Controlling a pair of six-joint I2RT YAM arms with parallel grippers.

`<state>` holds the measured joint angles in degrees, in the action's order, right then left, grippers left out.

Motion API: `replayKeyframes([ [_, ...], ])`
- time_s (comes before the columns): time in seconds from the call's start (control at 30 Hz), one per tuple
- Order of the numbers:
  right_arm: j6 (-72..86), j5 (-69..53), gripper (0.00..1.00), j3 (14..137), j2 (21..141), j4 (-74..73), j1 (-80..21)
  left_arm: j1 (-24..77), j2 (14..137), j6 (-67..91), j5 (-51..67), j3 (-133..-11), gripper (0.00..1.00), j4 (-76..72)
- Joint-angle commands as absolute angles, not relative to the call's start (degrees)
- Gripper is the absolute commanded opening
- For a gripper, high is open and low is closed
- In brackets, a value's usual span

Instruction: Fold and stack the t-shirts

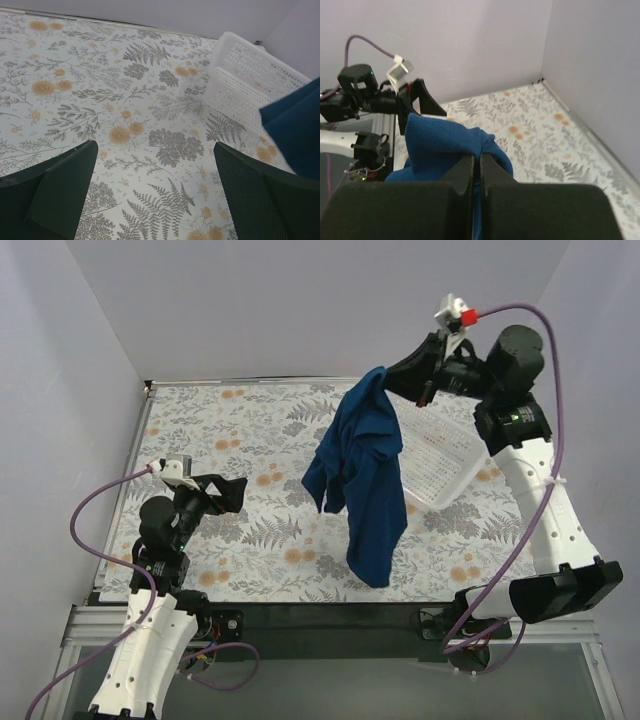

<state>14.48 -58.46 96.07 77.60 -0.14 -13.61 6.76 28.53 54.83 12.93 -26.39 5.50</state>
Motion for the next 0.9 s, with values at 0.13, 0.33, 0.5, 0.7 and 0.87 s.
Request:
replayKeyframes([
  [0.13, -7.1, -49.49, 0.01, 81.6, 76.55, -10.45, -23.71, 6.86, 27.95, 53.96, 12.74, -26.89, 0.95, 4.92],
  [0.33, -22.13, -47.91, 0.01, 68.13, 74.8, -16.52, -28.03, 6.86, 28.3, 54.05, 14.15, -26.81, 0.95, 4.57],
  [0.5, -27.94, -41.59, 0.22, 62.49, 75.4, -19.16, -29.53, 6.86, 29.26, 55.19, 17.48, -26.54, 0.94, 2.39],
  [0.7, -29.71, -28.58, 0.98, 66.44, 75.07, -24.17, -26.91, 7.73, 44.35, 63.89, 25.56, -31.01, 0.87, -3.43],
  [0.87, -28.04, -34.26, 0.98, 60.22, 70.06, -23.82, -11.97, 17.72, 61.93, 64.25, 19.44, -44.27, 0.87, -3.78],
])
